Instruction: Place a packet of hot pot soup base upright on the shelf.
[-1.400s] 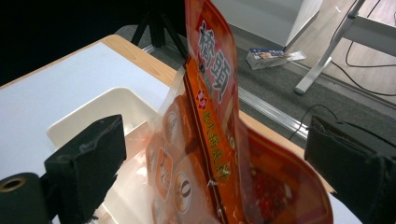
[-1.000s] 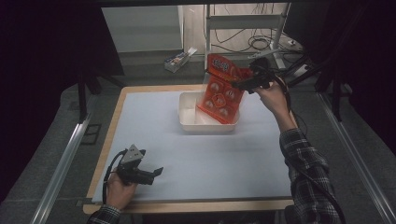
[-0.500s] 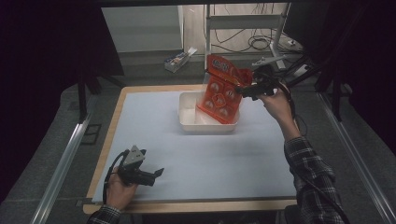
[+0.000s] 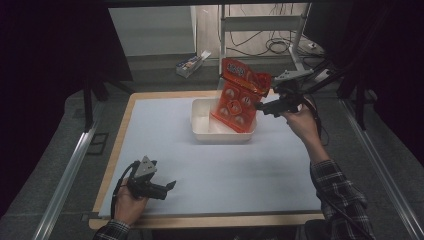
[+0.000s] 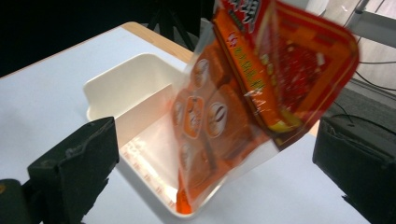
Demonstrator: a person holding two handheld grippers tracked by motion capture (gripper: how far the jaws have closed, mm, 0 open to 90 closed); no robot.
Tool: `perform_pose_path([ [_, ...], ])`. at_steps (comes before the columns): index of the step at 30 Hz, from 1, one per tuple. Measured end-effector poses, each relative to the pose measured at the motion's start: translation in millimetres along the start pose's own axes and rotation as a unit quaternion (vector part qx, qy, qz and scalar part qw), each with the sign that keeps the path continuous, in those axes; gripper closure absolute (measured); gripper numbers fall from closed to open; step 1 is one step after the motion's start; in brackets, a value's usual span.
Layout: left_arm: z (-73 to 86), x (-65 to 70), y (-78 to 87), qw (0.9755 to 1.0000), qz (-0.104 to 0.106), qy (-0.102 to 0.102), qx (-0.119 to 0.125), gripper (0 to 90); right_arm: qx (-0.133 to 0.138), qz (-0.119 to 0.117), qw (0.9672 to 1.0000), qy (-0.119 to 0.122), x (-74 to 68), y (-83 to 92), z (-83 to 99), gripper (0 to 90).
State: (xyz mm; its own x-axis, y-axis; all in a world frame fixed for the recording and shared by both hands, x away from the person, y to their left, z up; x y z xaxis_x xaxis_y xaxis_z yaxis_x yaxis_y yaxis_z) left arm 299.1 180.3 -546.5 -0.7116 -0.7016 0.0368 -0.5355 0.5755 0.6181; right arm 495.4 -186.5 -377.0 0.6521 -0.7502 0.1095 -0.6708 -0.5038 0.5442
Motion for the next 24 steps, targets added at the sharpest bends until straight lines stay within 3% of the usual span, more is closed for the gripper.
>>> perform_pose_path([
  [10,0.5,0.6,-0.4,1.0000,0.001,0.002,-0.007,1.2,0.006,-0.002,0.9999,0.011,-19.3,4.2,15.8,0.6],
  [24,1.3,1.2,-1.8,0.9999,0.000,-0.002,-0.017,1.2,0.023,-0.018,0.9996,0.004,-40.6,8.8,39.8,1.0],
])
Point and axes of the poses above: each handheld gripper's, and its own axes: y roughly backward along the jaws, z roughly out of its underside, x roughly to its right, the point moved 5 cm from there along -y, roughly forward along the jaws, and after that the axes turned 6 degrees about z, right-handed, at the moved point
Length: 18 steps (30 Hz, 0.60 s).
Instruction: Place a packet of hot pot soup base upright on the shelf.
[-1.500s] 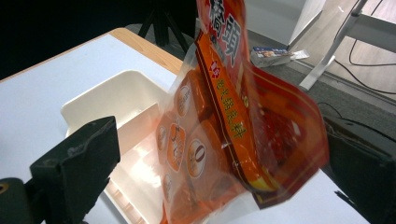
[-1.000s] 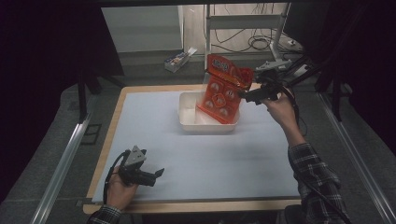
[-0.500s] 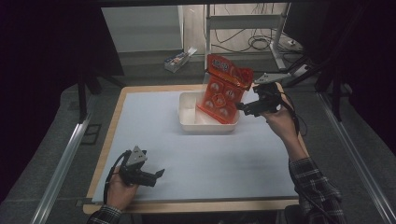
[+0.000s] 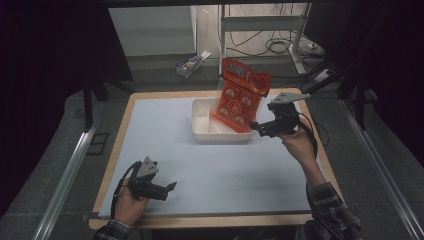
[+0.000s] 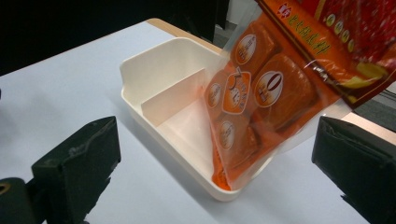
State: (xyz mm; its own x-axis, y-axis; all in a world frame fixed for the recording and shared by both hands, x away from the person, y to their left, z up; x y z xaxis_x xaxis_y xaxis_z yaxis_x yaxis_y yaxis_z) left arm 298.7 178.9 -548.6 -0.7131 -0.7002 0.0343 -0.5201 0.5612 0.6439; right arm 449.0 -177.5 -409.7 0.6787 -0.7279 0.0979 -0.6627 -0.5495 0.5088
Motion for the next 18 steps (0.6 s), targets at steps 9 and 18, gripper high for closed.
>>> perform_pose_path([
  [9,-0.2,0.9,-0.4,1.0000,-0.001,-0.003,-0.001,1.3,0.007,-0.005,1.0000,-0.001,-9.9,3.2,13.7,1.0],
  [18,-0.3,2.0,-0.6,0.9999,-0.004,-0.010,-0.002,1.3,0.005,-0.014,0.9999,-0.007,-16.7,9.7,27.6,0.0],
])
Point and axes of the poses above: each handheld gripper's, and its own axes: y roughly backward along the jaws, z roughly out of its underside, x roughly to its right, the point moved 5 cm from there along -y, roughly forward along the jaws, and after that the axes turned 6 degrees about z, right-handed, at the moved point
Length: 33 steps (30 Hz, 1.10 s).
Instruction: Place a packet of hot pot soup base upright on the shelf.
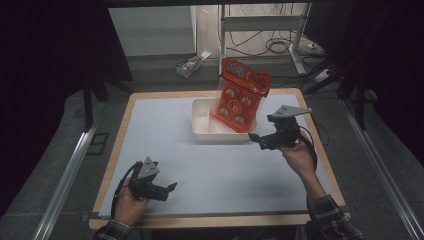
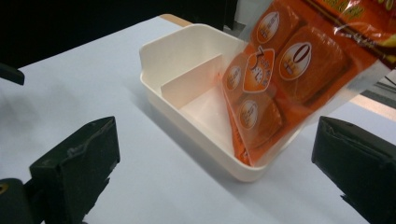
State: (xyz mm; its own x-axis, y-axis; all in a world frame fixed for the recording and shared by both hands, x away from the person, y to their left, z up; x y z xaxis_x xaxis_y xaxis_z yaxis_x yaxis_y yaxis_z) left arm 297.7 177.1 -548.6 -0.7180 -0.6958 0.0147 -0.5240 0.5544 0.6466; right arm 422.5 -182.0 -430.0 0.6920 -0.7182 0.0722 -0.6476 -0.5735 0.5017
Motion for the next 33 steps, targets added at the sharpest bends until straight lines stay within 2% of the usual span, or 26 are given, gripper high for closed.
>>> perform_pose_path([
  [4,0.0,0.1,-0.1,1.0000,-0.001,-0.001,-0.001,1.3,0.010,0.019,0.9997,-0.009,0.3,5.6,4.2,0.0],
  [11,-0.3,0.7,0.1,1.0000,-0.003,-0.003,0.000,1.3,0.000,0.010,0.9998,-0.016,-5.0,8.6,18.1,0.0],
  [22,-0.4,1.4,-0.3,1.0000,-0.003,-0.005,-0.002,1.3,-0.013,0.000,0.9999,-0.008,-22.3,20.2,38.9,0.0],
  [29,-0.8,1.9,-0.6,0.9999,-0.004,-0.010,-0.002,1.3,-0.004,0.003,1.0000,-0.009,-27.9,29.0,48.6,0.0],
  [33,-0.9,2.0,-0.4,0.9999,-0.004,-0.011,-0.003,1.3,-0.011,0.010,0.9999,-0.005,-29.5,27.8,57.9,0.0],
])
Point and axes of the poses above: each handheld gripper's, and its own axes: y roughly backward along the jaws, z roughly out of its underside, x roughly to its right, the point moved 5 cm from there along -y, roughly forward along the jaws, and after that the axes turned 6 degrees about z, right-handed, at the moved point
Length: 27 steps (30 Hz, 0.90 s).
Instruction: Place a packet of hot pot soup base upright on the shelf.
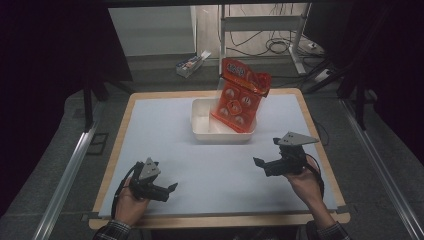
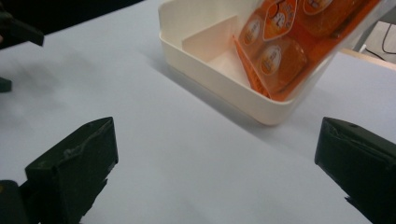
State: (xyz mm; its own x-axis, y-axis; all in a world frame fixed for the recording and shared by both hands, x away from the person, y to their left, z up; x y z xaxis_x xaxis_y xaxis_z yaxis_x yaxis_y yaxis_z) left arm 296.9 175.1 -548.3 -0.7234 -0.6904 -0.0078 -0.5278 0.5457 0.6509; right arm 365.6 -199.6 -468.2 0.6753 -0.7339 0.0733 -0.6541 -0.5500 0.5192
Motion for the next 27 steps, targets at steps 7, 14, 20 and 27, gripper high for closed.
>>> perform_pose_path([
  [7,0.2,-0.1,-0.4,1.0000,-0.001,-0.002,-0.001,1.3,-0.022,0.012,0.9996,0.014,-1.2,-4.6,17.1,0.0],
  [14,0.3,0.4,-1.0,1.0000,-0.002,-0.004,-0.003,1.3,-0.030,0.011,0.9994,0.015,-3.2,-2.7,27.1,0.0],
  [20,0.5,1.0,-1.9,1.0000,-0.002,-0.006,-0.006,1.4,-0.048,0.008,0.9987,0.013,-4.6,-3.4,40.8,0.0],
  [27,1.0,1.7,-3.1,0.9999,-0.002,-0.009,-0.010,1.3,-0.075,0.011,0.9970,0.017,-2.1,-7.1,58.4,0.0],
])
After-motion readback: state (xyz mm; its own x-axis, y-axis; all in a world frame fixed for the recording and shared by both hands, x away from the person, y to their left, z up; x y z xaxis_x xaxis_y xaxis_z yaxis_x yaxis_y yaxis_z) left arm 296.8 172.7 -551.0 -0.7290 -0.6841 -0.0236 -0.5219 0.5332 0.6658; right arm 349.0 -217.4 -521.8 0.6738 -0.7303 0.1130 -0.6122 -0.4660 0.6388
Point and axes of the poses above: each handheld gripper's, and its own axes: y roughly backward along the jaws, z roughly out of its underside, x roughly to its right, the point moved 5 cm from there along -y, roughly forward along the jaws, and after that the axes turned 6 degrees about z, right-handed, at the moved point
